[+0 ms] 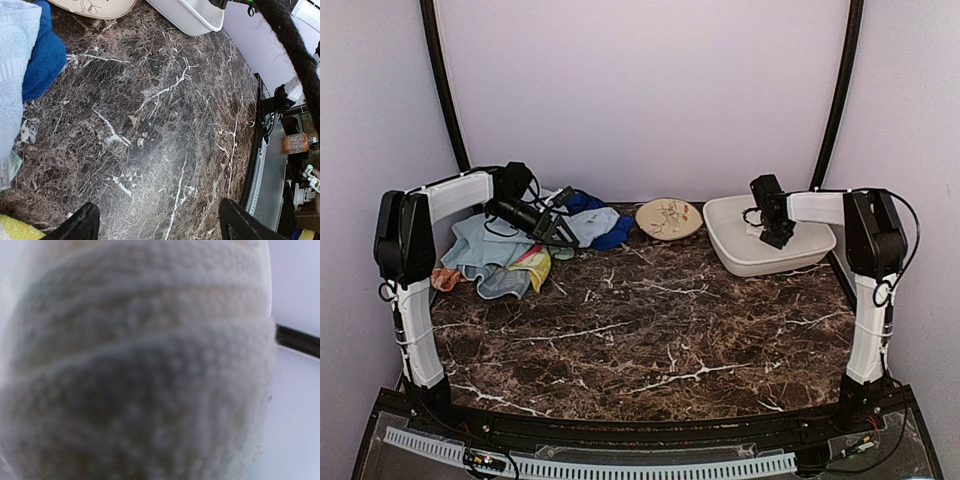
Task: Roll the towels
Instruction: Move the storage box to the corner of the board, then place the towel in the storage box.
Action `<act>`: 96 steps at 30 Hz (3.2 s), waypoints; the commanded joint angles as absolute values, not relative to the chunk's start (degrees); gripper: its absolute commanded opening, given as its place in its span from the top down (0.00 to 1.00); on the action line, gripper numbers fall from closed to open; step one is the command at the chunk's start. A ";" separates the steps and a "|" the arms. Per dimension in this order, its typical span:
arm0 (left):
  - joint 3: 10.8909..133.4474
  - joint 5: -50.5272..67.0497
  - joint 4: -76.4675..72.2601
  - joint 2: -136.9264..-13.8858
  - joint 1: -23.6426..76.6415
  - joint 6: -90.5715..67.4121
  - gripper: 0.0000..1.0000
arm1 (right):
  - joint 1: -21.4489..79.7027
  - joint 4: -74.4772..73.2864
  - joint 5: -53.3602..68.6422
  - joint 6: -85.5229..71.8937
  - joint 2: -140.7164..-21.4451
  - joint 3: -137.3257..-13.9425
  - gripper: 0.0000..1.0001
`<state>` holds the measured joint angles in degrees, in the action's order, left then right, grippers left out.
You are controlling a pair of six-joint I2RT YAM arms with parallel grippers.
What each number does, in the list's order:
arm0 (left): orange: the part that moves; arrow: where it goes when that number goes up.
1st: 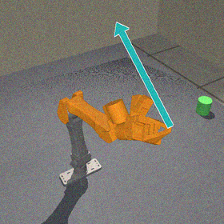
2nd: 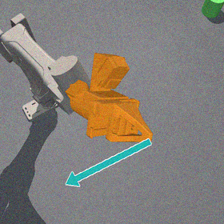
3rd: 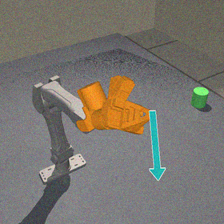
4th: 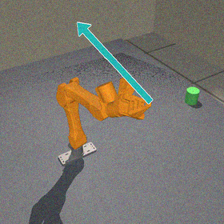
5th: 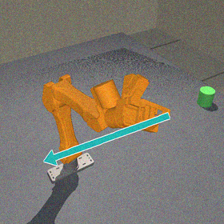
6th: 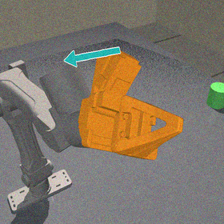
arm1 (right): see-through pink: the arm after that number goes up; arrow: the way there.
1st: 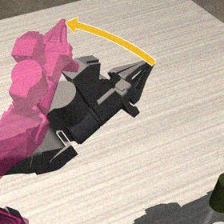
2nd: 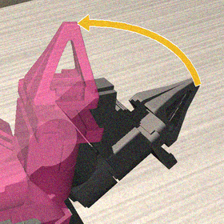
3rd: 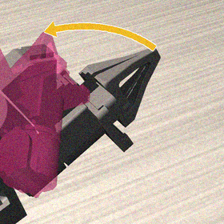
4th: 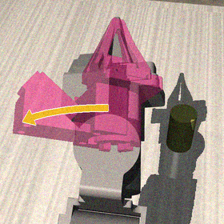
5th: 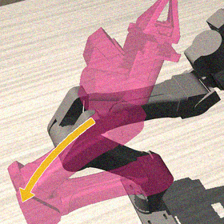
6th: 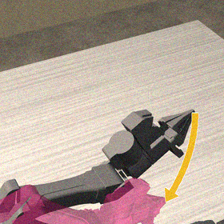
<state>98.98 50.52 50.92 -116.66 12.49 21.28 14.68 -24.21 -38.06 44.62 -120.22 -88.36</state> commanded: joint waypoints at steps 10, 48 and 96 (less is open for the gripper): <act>96.81 54.72 51.62 -114.18 12.73 23.05 0.17 | 14.47 -48.10 -32.49 20.51 -120.60 -88.88 1.00; 92.46 55.81 50.08 -113.03 13.34 23.47 0.20 | 17.57 -27.82 -40.27 34.93 -117.25 -88.58 1.00; 95.45 56.18 53.43 -114.68 13.34 24.17 0.23 | 17.03 -25.92 -22.19 26.85 -115.49 -91.50 0.32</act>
